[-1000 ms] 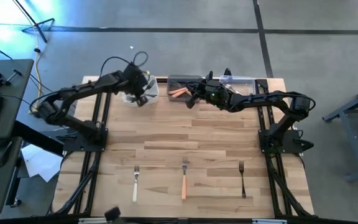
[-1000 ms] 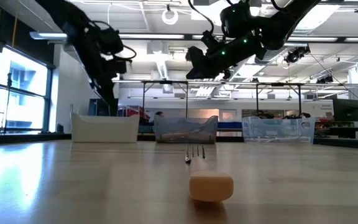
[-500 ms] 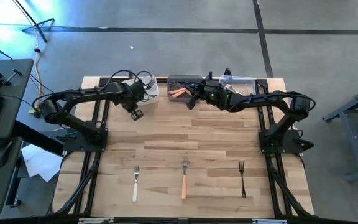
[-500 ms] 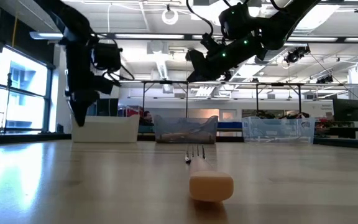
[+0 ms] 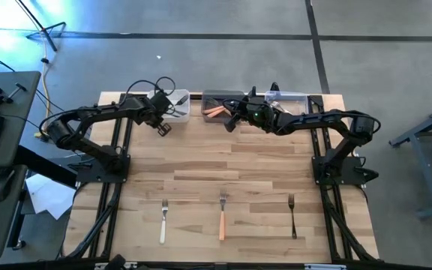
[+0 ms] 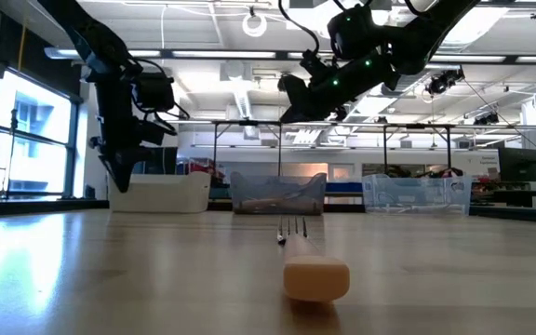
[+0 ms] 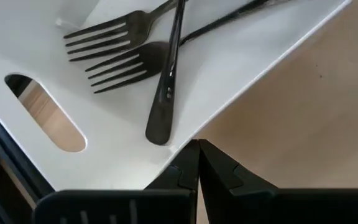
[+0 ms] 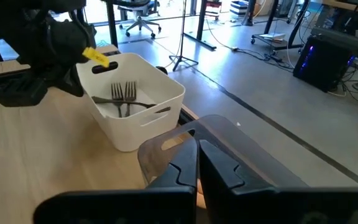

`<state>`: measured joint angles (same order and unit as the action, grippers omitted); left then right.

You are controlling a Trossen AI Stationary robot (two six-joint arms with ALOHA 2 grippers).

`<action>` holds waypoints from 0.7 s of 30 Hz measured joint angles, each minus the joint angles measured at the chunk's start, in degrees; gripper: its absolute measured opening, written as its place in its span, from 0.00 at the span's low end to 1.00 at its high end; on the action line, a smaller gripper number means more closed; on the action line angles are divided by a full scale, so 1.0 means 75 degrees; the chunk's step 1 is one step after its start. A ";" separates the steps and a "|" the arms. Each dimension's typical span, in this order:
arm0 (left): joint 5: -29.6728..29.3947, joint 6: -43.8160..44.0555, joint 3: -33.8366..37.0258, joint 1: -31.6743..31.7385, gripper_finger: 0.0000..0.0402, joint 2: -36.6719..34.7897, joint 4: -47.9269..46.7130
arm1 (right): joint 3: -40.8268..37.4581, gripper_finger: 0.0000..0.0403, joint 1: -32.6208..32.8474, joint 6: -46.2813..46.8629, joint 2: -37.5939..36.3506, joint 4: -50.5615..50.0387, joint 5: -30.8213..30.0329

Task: Sort silverware by color (type)
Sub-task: Adjust the white bin

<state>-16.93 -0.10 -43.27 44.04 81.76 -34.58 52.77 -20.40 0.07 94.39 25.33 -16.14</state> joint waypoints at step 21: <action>0.0183 -0.0220 0.0012 -0.0206 0.00 -0.1388 -0.0194 | -0.0257 0.00 0.0073 -0.0139 -0.0443 0.0389 0.0294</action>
<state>-15.55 -1.75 -43.18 42.50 71.34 -36.04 50.85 -19.86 -0.97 91.07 28.25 -13.93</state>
